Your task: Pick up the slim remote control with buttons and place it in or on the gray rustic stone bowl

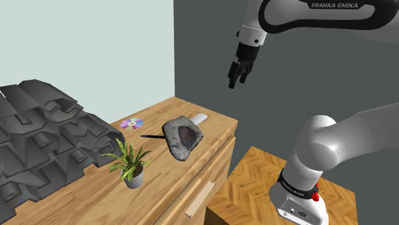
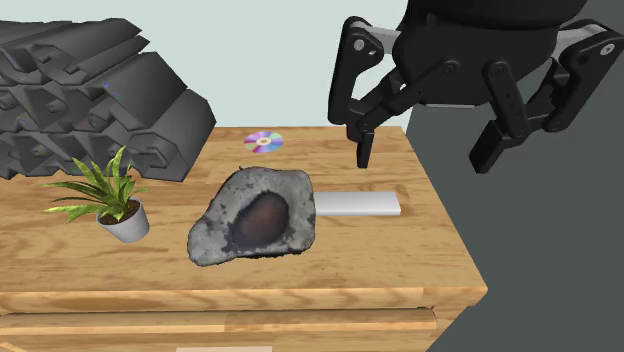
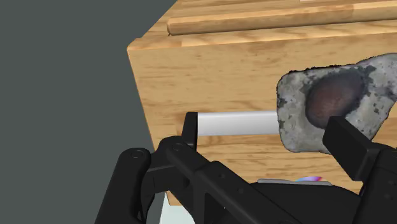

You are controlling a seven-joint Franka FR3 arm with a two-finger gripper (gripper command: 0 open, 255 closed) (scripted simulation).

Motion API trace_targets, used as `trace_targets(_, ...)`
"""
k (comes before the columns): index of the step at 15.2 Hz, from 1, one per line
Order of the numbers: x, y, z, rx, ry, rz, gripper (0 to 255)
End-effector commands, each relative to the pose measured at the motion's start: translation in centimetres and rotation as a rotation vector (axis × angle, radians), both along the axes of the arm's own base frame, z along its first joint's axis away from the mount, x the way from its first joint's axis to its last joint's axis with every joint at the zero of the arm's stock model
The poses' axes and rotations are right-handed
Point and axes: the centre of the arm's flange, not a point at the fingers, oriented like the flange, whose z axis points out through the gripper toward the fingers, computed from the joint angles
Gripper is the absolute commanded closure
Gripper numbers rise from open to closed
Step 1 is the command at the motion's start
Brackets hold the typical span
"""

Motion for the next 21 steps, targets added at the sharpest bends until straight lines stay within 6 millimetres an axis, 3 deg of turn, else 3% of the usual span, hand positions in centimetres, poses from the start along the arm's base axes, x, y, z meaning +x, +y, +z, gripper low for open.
trace_targets(1,0.0,0.0,0.0,0.000,0.000,0.000,0)
trace_targets(6,4.5,2.8,-4.5,0.014,0.024,-0.279,0)
trace_targets(11,9.4,4.4,-9.1,0.028,0.047,-0.558,0)
trace_targets(16,14.5,4.6,-13.8,0.042,0.071,-0.837,0)
trace_targets(21,19.4,3.5,-18.6,0.056,0.094,-1.116,0)
